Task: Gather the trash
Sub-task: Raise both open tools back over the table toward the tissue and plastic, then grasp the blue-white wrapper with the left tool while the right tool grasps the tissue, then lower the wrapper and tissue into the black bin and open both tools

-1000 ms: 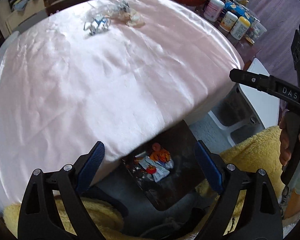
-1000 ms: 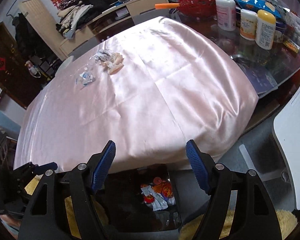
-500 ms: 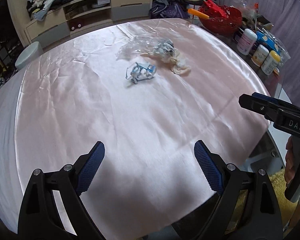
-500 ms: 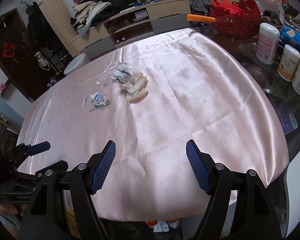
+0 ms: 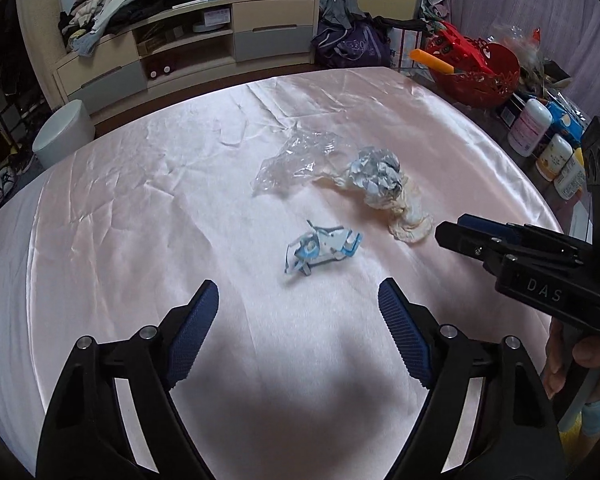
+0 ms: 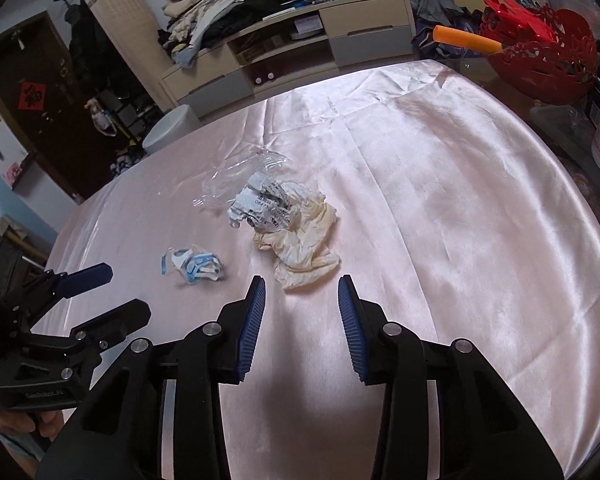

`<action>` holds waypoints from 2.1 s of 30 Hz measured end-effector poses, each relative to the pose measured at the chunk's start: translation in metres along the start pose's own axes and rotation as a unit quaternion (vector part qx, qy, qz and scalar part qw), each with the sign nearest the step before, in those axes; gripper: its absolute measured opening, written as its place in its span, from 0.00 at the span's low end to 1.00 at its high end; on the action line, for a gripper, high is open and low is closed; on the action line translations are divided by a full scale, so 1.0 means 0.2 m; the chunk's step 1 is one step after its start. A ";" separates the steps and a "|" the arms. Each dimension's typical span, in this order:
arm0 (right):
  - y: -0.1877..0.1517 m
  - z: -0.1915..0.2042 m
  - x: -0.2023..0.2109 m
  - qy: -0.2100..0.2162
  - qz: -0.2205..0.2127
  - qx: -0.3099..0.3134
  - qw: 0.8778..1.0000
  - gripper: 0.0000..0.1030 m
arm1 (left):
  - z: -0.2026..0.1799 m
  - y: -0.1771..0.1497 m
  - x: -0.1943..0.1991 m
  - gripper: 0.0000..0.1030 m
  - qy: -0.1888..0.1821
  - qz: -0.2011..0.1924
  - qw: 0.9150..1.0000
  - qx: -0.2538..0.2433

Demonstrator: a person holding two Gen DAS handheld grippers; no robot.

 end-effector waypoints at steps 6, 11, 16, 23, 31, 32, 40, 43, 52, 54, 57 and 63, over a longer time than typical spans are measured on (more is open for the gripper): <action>0.03 0.01 -0.11 -0.008 0.012 0.014 1.000 0.38 | 0.00 0.10 -0.13 0.64 -0.010 0.007 1.000 -0.001; 0.02 0.03 -0.14 -0.015 0.014 0.028 0.999 0.16 | -0.01 0.11 -0.24 0.49 -0.023 0.026 0.999 -0.006; -0.03 0.01 -0.09 -0.016 0.017 0.028 0.999 0.07 | -0.03 0.09 -0.27 0.23 -0.038 0.040 0.998 -0.008; -0.09 -0.01 0.10 -0.022 -0.001 0.022 1.000 0.07 | -0.07 0.04 -0.12 0.14 -0.043 0.024 0.999 -0.011; -0.17 0.00 0.42 -0.034 -0.034 0.025 0.999 0.07 | -0.19 -0.10 0.15 0.13 -0.055 0.004 0.998 -0.029; -0.18 0.00 0.46 -0.035 -0.036 0.024 0.998 0.07 | -0.21 -0.12 0.18 0.13 -0.057 0.002 0.998 -0.032; -0.37 0.01 0.70 -0.041 -0.046 0.016 0.998 0.07 | -0.33 -0.31 0.45 0.13 -0.074 -0.015 0.996 -0.044; -0.47 0.01 0.77 -0.047 -0.040 0.012 0.998 0.07 | -0.37 -0.40 0.52 0.14 -0.080 -0.016 0.996 -0.047; -0.85 -0.05 0.86 -0.038 -0.002 -0.020 0.999 0.07 | -0.53 -0.70 0.59 0.14 -0.102 0.010 0.993 -0.053; -0.93 -0.06 0.86 -0.038 0.010 -0.026 0.999 0.07 | -0.56 -0.77 0.57 0.14 -0.106 0.020 0.993 -0.056; -1.04 -0.07 0.84 -0.040 0.031 -0.027 0.998 0.07 | -0.59 -0.86 0.55 0.14 -0.111 0.034 0.991 -0.061; -1.20 -0.10 0.76 -0.043 0.062 -0.047 0.996 0.07 | -0.66 -1.06 0.41 0.14 -0.124 0.080 0.987 -0.064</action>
Point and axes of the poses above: each gripper's, at about its wrist camera, not at the fingertips, and x roughly against the way its jaws point, z to its left, y to its top, the point moved 2 cm from there along -x, roughly the way its jaws point, and after that the axes turned 5 degrees about -x, right-handed, at the moved point
